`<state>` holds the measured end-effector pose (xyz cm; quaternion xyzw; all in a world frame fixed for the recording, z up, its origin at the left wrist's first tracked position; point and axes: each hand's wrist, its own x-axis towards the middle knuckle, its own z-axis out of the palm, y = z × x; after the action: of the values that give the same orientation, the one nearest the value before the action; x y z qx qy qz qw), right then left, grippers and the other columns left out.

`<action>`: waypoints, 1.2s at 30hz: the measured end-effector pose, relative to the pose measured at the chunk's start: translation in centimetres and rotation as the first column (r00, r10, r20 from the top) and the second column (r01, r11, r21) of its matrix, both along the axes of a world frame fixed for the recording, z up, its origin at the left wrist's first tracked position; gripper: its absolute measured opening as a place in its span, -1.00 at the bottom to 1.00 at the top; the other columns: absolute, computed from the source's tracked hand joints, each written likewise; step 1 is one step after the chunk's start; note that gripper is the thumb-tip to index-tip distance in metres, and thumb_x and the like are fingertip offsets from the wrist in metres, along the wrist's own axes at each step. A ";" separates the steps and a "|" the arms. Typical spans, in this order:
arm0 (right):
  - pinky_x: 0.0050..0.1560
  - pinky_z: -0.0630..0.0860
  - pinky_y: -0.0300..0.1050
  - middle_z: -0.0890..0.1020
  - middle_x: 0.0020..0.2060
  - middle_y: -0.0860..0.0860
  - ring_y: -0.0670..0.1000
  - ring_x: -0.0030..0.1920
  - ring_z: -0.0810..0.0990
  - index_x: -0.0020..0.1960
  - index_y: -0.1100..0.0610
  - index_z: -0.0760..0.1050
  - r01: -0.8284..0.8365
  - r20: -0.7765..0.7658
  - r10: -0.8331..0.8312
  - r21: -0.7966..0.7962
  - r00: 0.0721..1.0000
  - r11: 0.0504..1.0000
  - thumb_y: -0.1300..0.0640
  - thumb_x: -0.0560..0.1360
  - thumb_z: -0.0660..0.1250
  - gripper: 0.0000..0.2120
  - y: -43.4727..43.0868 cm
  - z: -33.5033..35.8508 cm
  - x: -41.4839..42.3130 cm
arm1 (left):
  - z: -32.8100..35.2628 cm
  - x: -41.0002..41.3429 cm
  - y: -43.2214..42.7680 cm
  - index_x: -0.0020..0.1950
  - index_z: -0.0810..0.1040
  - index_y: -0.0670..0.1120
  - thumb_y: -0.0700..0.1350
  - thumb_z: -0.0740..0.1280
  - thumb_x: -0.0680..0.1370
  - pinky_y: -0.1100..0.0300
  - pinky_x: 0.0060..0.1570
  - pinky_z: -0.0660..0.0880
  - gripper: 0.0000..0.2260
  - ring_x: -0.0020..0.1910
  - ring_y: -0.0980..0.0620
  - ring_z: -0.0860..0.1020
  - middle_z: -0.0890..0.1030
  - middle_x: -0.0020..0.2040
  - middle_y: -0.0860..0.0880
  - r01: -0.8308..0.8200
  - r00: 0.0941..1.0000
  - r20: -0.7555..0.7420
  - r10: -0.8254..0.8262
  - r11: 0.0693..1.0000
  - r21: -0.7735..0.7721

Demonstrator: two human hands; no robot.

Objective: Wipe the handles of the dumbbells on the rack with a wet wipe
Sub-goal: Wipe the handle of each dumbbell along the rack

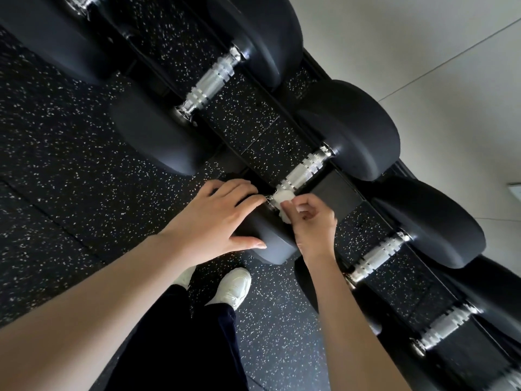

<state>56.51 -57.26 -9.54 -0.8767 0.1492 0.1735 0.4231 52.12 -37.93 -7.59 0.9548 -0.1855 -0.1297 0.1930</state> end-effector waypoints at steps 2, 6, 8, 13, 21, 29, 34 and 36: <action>-0.20 0.48 -0.28 0.59 -0.34 -0.15 -0.07 -0.28 0.57 -0.21 0.06 0.55 -0.073 0.048 0.076 -0.053 0.996 0.996 0.10 0.38 0.48 -0.89 0.3 0.4 0.1 | -0.1 0.0 0.5 0.33 0.46 -0.11 0.35 0.07 0.46 -0.01 0.22 0.37 -0.33 0.32 -0.08 0.41 0.48 0.29 -0.08 -0.013 1.000 -0.022 0.013 1.000 -0.025; -0.22 0.46 -0.23 0.57 -0.32 -0.18 -0.11 -0.31 0.51 -0.18 0.08 0.57 -0.185 0.134 0.206 -0.152 0.969 0.971 0.12 0.39 0.47 -0.91 1.3 0.8 0.4 | -0.4 0.0 1.5 0.36 0.44 -0.10 0.37 0.06 0.45 -0.04 0.22 0.38 -0.30 0.34 -0.08 0.39 0.46 0.32 -0.06 -0.079 0.996 -0.049 0.075 0.994 -0.074; -0.25 0.47 -0.23 0.59 -0.30 -0.12 -0.05 -0.31 0.54 -0.17 0.10 0.59 -0.227 0.170 0.261 -0.193 0.950 0.954 0.12 0.39 0.47 -0.91 1.7 0.8 0.6 | -0.5 0.1 1.8 0.35 0.45 -0.11 0.37 0.05 0.46 -0.04 0.18 0.41 -0.31 0.32 -0.08 0.41 0.47 0.31 -0.06 -0.113 0.993 -0.052 0.109 0.989 -0.091; -0.30 0.41 -0.41 0.64 -0.17 -0.07 -0.12 -0.32 0.53 -0.09 0.08 0.61 -0.374 0.170 0.436 -0.302 0.884 0.877 0.10 0.41 0.46 -0.89 2.1 0.8 1.6 | -1.1 0.5 2.1 0.37 0.42 -0.09 0.40 0.01 0.45 -0.05 0.17 0.41 -0.27 0.31 -0.06 0.38 0.44 0.33 -0.04 -0.183 0.977 -0.134 0.164 0.971 -0.151; -0.29 0.40 -0.20 0.66 -0.31 0.07 0.05 -0.37 0.57 0.08 -0.04 0.60 -0.551 -0.022 0.636 -0.521 0.772 0.652 -0.01 0.47 0.38 -0.79 2.8 2.5 2.1 | -1.4 0.5 2.3 0.34 0.45 -0.09 0.40 0.02 0.42 -0.05 0.13 0.42 -0.27 0.30 -0.08 0.38 0.45 0.31 -0.05 -0.218 0.970 -0.161 0.183 0.949 -0.230; -0.17 0.53 -0.04 0.65 -0.31 0.08 0.16 -0.25 0.60 0.08 -0.01 0.60 -0.672 -0.250 0.645 -0.473 0.722 0.570 -0.01 0.52 0.28 -0.80 4.0 1.7 4.1 | -1.4 0.9 2.5 0.44 0.33 0.00 0.44 0.03 0.38 0.00 0.24 0.29 -0.23 0.41 -0.03 0.23 0.32 0.42 0.01 -0.241 0.951 -0.248 0.184 0.944 -0.225; -0.17 0.59 0.05 0.63 -0.30 0.13 0.21 -0.27 0.63 -0.01 -0.03 0.55 -0.719 -0.409 0.593 -0.442 0.694 0.536 -0.12 0.49 0.23 -0.78 4.5 0.7 5.5 | -1.5 1.0 2.6 0.47 0.27 0.04 0.46 0.03 0.35 0.04 0.29 0.24 -0.20 0.43 0.01 0.17 0.26 0.45 0.05 -0.252 0.940 -0.289 0.183 0.941 -0.224; -0.17 0.59 0.04 0.63 -0.32 0.13 0.21 -0.28 0.62 0.04 -0.04 0.53 -0.731 -0.414 0.604 -0.439 0.680 0.522 -0.12 0.51 0.20 -0.77 4.4 0.9 5.4 | -1.5 1.0 2.6 0.45 0.29 0.03 0.46 0.05 0.35 0.03 0.28 0.25 -0.21 0.42 0.01 0.18 0.27 0.44 0.05 -0.258 0.938 -0.293 0.184 0.936 -0.238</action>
<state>61.91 -52.89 -8.60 -0.9255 -0.1121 0.3611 0.0204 53.15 -35.34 -9.09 0.9077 -0.0643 -0.2069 0.3593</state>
